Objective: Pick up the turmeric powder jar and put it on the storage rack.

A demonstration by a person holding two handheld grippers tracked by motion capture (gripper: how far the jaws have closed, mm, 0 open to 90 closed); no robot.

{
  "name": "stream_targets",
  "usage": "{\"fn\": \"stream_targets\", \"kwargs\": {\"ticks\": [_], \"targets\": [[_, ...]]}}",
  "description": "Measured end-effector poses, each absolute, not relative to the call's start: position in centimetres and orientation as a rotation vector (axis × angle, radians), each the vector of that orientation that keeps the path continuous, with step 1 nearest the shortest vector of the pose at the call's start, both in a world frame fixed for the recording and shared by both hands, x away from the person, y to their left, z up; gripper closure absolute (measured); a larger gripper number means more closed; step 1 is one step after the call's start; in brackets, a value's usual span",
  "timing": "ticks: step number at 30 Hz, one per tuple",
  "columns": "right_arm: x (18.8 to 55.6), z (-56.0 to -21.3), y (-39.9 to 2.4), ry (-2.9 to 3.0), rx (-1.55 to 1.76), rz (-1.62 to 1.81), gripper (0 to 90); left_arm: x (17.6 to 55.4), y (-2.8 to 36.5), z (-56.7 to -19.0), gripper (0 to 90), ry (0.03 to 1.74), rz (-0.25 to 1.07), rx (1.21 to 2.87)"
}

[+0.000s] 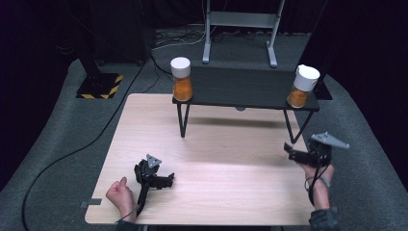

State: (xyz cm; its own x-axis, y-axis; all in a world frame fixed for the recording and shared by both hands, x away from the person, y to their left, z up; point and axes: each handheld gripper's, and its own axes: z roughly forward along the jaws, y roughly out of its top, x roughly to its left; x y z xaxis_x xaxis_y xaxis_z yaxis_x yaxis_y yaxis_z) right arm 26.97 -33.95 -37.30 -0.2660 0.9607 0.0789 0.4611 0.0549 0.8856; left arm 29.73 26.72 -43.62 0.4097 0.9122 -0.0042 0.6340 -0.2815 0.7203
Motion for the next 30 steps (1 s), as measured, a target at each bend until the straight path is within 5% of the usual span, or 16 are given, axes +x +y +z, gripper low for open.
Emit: {"fn": "stream_targets", "kwargs": {"ticks": [14,30], "targets": [[24.7,-43.9,-32.3,1.931,1.486,1.033,0.1,29.7,26.7,-43.6,0.0,1.309,0.552,2.02],[24.6,-44.1,-32.1,1.942,1.472,1.015,0.2,29.7,26.7,-43.6,0.0,1.309,0.552,2.02]]}}
